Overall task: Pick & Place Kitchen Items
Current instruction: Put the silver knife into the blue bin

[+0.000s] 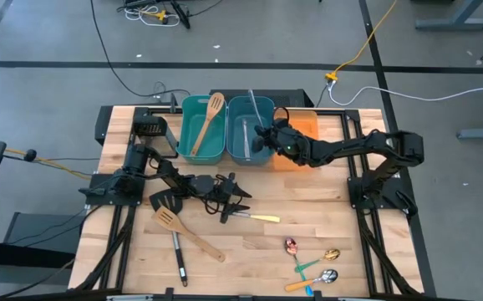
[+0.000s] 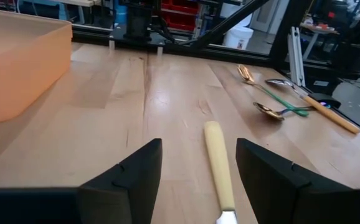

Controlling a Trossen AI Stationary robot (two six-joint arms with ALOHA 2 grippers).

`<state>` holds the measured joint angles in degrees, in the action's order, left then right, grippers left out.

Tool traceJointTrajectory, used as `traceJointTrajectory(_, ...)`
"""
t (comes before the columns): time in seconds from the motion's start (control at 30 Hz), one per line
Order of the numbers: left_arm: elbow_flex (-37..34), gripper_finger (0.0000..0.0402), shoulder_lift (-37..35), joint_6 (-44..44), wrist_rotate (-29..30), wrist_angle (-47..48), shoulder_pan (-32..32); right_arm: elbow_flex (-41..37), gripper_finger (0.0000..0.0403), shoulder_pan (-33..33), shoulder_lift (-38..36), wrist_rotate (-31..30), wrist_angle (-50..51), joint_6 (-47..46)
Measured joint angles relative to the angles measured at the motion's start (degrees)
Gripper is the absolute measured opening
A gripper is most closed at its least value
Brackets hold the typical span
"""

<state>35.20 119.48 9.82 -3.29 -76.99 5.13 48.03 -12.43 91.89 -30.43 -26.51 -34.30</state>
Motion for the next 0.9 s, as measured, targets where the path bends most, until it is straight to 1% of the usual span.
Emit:
traceJointTrajectory(0.13, 0.0, 0.0211, 0.0, 0.0, 0.0, 0.0, 0.0, 0.0, 0.0001, -0.7, 1.7, 0.4, -2.0, 0.0)
traceJointTrajectory(0.33, 0.0, 0.0211, 0.0, 0.0, 0.0, 0.0, 0.0, 0.0, 0.0001, -1.8, 3.2, 0.4, -2.0, -1.3)
traceJointTrajectory(0.83, 0.0, 0.0211, 0.0, 0.0, 0.0, 0.0, 0.0, 0.0, 0.0002, -3.0, 5.8, 1.5, -4.1, -1.3)
traceJointTrajectory(0.9, 0.0, 0.0211, 0.0, 0.0, 0.0, 0.0, 0.0, 0.0, 0.0008, -3.1, 5.8, 1.5, -4.0, -1.3)
